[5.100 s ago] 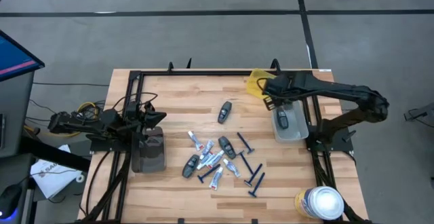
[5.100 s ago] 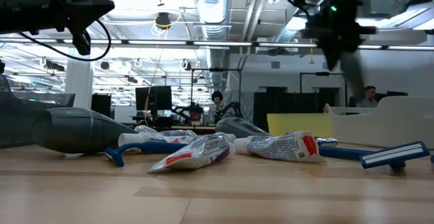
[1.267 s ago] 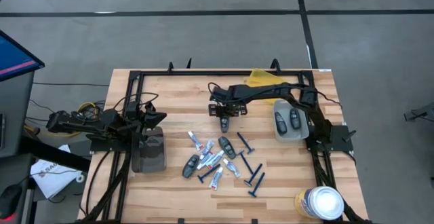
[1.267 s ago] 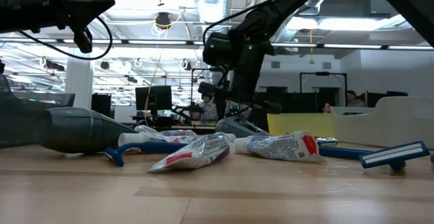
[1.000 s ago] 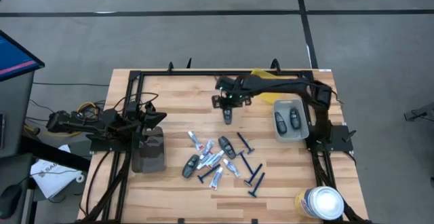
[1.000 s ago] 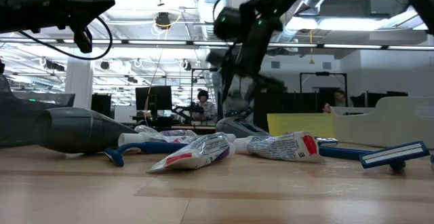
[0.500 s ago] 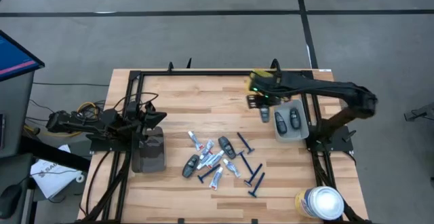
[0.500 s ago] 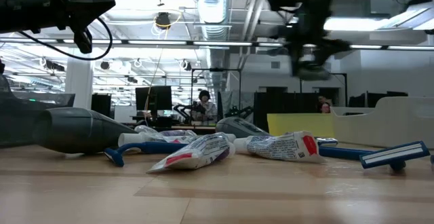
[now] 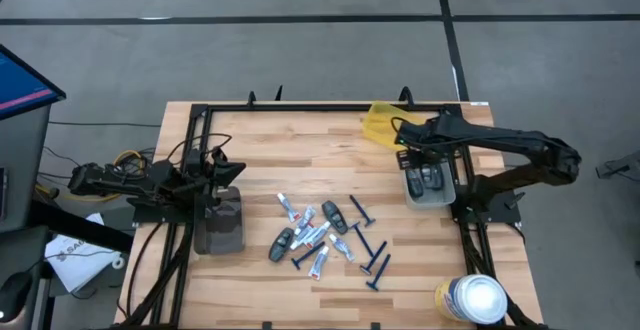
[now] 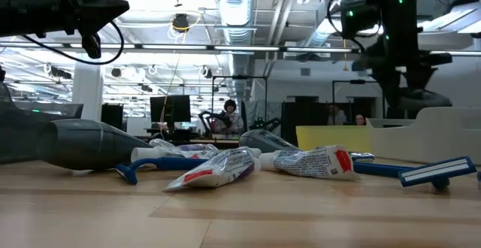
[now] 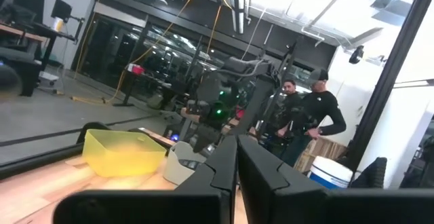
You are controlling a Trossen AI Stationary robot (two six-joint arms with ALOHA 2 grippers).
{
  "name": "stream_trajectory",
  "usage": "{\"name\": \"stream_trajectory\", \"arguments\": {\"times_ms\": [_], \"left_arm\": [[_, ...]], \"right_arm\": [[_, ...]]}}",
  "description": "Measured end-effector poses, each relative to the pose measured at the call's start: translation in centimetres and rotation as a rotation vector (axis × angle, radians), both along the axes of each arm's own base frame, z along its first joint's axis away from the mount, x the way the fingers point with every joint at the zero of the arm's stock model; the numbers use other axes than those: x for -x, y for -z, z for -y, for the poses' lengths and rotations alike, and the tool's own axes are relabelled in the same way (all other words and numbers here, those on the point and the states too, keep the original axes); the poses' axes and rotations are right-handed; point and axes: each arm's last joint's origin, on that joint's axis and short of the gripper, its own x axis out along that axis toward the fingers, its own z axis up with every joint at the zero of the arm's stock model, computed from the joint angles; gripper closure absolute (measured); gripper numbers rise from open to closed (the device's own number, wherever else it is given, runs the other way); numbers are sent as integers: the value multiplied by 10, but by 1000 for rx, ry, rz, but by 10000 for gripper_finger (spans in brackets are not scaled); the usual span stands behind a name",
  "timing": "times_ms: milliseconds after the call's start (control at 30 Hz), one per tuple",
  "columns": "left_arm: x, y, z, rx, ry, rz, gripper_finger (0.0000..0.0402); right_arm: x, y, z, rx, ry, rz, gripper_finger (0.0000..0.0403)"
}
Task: Pick & Place Travel size toiletries
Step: Put the gray deodorant bottle into the white bin
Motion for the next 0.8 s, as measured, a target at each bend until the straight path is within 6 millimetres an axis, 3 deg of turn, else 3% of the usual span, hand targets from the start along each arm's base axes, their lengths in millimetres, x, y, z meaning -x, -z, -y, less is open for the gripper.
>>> {"name": "stream_trajectory", "arguments": {"times_ms": [400, 567, 800], "left_arm": [[0, 0, 0, -2, -2, -1, 394], [0, 0, 0, -2, -3, -1, 394], [0, 0, 0, -1, -7, -1, 394]], "right_arm": [[11, 34, 1, -11, 52, -26, 207], [7, 40, 4, 4, 54, -11, 207], [-1, 60, 8, -30, -1, -128, 203]]}}
